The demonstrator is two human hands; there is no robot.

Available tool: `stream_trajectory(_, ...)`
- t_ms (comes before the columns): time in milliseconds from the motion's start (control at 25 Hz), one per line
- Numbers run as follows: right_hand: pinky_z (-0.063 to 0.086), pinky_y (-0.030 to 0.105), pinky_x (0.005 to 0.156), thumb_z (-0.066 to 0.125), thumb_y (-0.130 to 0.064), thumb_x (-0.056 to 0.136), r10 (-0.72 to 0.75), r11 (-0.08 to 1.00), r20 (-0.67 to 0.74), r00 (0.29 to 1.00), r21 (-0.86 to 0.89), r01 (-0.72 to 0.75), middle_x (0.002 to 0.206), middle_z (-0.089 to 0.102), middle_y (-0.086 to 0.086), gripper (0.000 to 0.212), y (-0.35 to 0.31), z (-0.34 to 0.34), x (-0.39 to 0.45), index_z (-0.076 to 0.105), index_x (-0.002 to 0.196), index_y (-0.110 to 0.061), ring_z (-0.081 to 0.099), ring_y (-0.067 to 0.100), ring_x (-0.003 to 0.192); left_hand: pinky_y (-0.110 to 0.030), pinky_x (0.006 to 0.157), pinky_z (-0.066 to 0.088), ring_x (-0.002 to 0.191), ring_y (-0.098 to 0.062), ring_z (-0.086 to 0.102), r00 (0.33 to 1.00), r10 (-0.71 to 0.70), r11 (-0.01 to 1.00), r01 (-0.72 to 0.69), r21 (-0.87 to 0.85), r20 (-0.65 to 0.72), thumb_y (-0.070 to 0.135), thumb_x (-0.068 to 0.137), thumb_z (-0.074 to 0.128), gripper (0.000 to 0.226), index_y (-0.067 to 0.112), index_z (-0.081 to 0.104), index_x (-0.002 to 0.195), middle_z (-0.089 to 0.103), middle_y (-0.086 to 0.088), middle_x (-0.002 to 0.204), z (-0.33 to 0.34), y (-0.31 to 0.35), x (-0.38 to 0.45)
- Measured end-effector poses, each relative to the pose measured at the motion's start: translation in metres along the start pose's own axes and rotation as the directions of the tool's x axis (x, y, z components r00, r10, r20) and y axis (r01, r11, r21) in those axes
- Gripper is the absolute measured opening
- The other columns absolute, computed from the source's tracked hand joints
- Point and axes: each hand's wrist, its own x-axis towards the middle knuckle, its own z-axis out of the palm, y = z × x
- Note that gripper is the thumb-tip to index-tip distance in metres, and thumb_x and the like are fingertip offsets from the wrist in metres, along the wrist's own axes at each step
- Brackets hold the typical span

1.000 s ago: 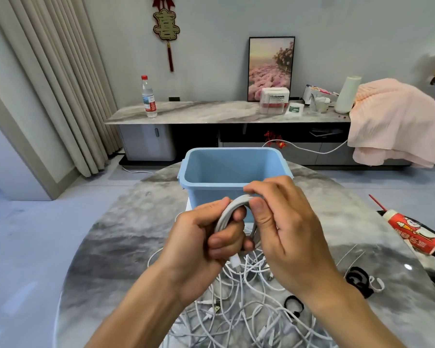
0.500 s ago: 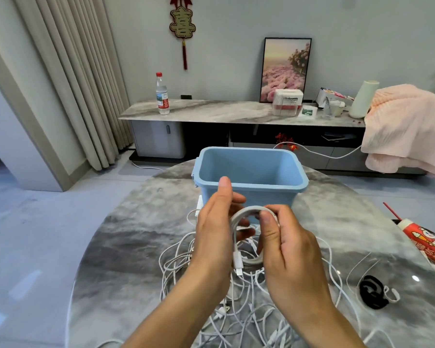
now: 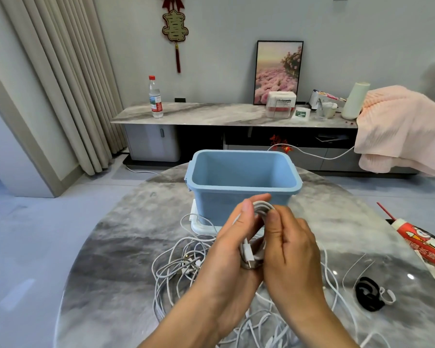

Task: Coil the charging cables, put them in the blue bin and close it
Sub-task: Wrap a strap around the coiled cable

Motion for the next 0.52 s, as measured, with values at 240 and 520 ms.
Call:
stream_trajectory(240, 0.029, 0.032, 0.115, 0.043, -0.052, 0.096, 0.228, 0.926, 0.407, 0.885, 0.191, -0.327, 0.143, 0.043, -0.026, 0.027, -0.002, -0.016, 0.015, 0.065, 0.111, -0.054, 0.037, -0.006, 0.133, -0.031, 0.067, 0.051, 0.087, -0.024, 0.066, 0.999, 0.033, 0.981, -0.032, 0.190, -0.003, 0.052, 0.078, 0.057, 0.046, 0.022, 0.066, 0.110, 0.070, -0.014, 0.111, -0.006, 0.005, 0.003)
stream_trajectory(520, 0.041, 0.046, 0.101, 0.063, -0.033, 0.083, 0.155, 0.742, 0.760, 0.631, 0.332, -0.582, 0.102, 0.076, -0.002, 0.027, 0.005, -0.069, 0.038, 0.076, 0.106, -0.033, 0.067, 0.005, 0.084, -0.026, 0.052, 0.034, 0.069, -0.022, 0.057, 0.989, -0.112, 0.965, 0.085, 0.249, 0.095, 0.057, 0.085, 0.048, 0.046, 0.025, 0.068, 0.113, 0.062, -0.012, 0.090, -0.003, 0.008, -0.001)
